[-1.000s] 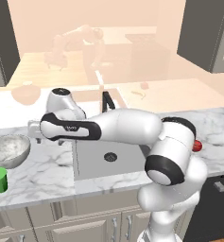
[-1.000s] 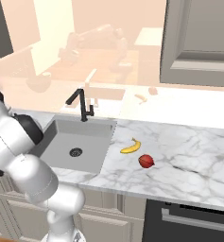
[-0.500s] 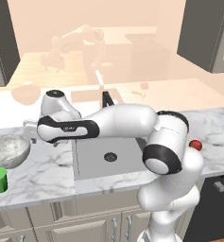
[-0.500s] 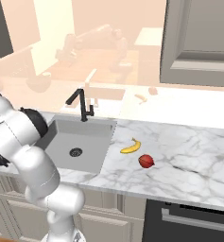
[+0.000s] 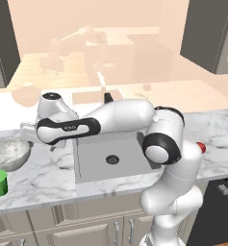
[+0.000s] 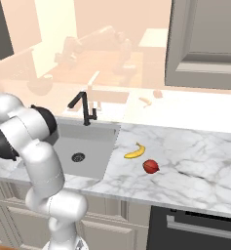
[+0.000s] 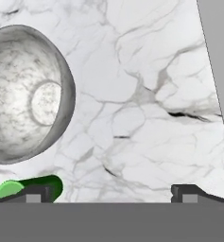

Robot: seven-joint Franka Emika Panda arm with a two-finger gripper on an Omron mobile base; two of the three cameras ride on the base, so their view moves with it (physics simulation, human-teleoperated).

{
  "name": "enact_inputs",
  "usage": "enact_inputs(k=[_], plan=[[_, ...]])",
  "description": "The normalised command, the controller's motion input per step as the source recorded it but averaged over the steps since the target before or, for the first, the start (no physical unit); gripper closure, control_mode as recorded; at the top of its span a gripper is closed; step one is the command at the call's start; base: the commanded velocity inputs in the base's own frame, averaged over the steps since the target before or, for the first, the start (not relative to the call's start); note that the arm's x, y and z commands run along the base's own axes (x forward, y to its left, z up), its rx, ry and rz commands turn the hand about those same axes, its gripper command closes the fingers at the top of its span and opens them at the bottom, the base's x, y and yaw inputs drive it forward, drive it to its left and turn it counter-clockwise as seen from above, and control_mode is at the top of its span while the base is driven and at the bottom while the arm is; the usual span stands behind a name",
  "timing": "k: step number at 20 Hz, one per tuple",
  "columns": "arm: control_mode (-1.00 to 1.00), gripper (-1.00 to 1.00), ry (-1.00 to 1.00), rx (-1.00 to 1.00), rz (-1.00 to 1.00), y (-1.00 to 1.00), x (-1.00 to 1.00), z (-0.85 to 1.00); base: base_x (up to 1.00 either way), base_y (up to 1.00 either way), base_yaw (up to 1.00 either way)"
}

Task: Remove the onion and banana from the sink. Then move the bowl and cup from the counter to the sink for washing.

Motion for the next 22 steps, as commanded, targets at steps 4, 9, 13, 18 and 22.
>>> enact_inputs(k=[4, 9, 13, 18, 22], plan=[[-1.00, -1.00, 0.05, 0.00, -0.04, 0.12, 0.09, -0.06, 0.00, 0.00, 0.00], [-1.00, -1.00, 0.02, 0.00, -0.02, 0.11, 0.10, -0.07, 0.00, 0.00, 0.00], [-1.00, -1.00, 0.00, 0.00, -0.03, 0.10, 0.07, -0.07, 0.00, 0.00, 0.00], [-1.00, -1.00, 0.00, 0.00, -0.04, 0.09, 0.06, -0.09, 0.00, 0.00, 0.00], [-1.00, -1.00, 0.00, 0.00, -0.03, 0.09, 0.06, -0.11, 0.00, 0.00, 0.00]])
